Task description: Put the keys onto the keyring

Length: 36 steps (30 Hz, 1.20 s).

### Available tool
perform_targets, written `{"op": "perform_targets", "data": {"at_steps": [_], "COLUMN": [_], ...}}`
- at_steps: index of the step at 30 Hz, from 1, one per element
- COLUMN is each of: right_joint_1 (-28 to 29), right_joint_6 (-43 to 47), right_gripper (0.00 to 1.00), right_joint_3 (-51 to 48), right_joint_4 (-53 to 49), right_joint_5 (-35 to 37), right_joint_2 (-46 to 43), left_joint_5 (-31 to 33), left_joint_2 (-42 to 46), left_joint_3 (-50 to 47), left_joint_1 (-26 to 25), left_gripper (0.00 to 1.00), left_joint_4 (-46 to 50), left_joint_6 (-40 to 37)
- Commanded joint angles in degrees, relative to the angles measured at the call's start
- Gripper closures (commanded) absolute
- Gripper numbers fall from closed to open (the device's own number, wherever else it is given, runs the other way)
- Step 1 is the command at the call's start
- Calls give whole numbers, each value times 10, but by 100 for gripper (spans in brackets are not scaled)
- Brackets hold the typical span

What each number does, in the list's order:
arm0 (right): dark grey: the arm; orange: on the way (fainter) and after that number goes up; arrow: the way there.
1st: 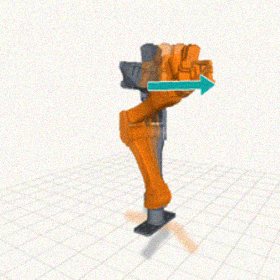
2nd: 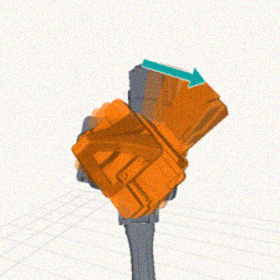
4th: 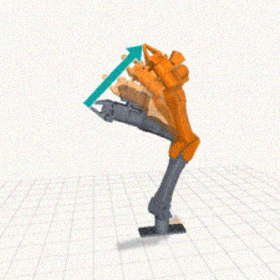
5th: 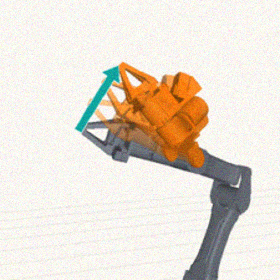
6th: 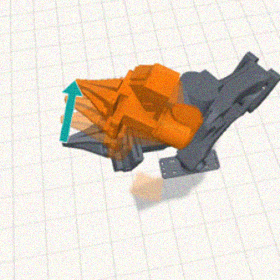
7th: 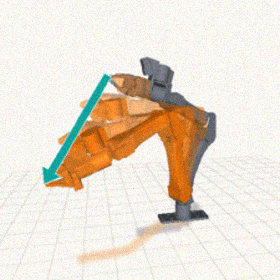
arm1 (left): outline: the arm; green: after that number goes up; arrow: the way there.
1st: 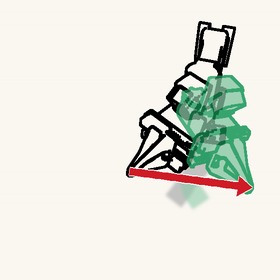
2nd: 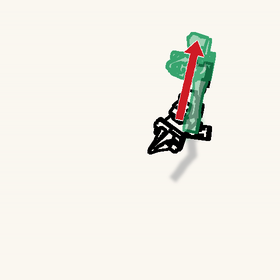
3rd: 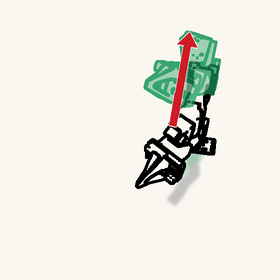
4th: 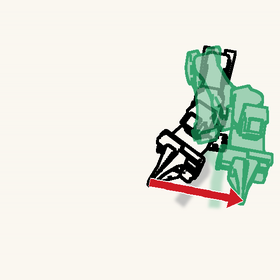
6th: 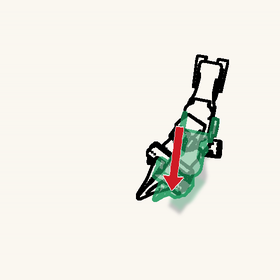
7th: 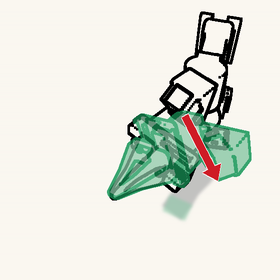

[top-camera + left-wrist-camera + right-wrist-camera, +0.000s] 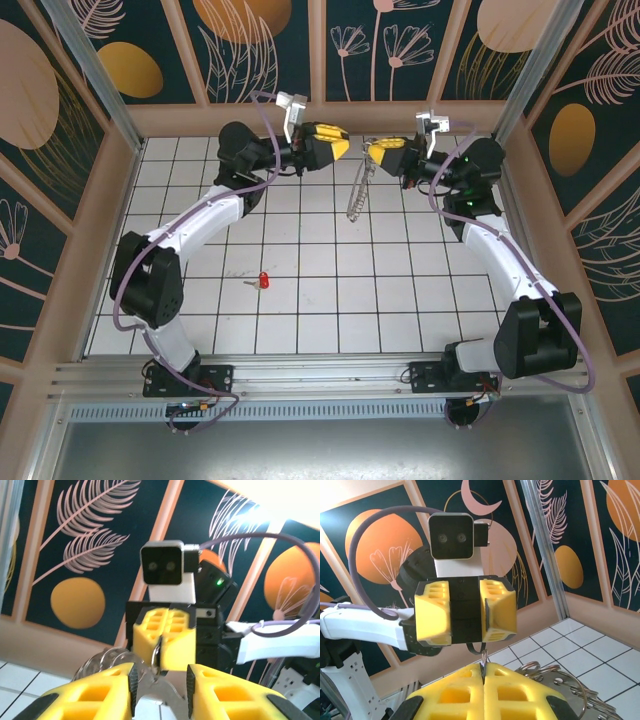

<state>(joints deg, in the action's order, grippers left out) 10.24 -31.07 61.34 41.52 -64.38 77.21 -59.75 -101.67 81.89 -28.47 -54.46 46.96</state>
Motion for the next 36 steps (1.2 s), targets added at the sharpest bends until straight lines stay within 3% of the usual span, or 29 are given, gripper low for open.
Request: {"op": "perform_targets", "data": {"at_steps": [1, 33, 36], "right_joint_1": [6, 22, 23], "right_joint_6": [-18, -36, -36], "right_gripper": [100, 100, 100], "right_joint_3": [-2, -8, -9], "right_joint_4": [61, 95, 96], "right_joint_5": [11, 22, 22], "right_joint_2": [-3, -2, -2], "left_joint_5": [-14, 5, 7], "left_joint_2": [-22, -70, -72], "left_joint_3": [-5, 42, 46], "left_joint_1": [-7, -42, -43], "left_gripper": [68, 66, 71], "left_joint_4": [-144, -143, -146], "left_joint_6": [106, 117, 119]}}
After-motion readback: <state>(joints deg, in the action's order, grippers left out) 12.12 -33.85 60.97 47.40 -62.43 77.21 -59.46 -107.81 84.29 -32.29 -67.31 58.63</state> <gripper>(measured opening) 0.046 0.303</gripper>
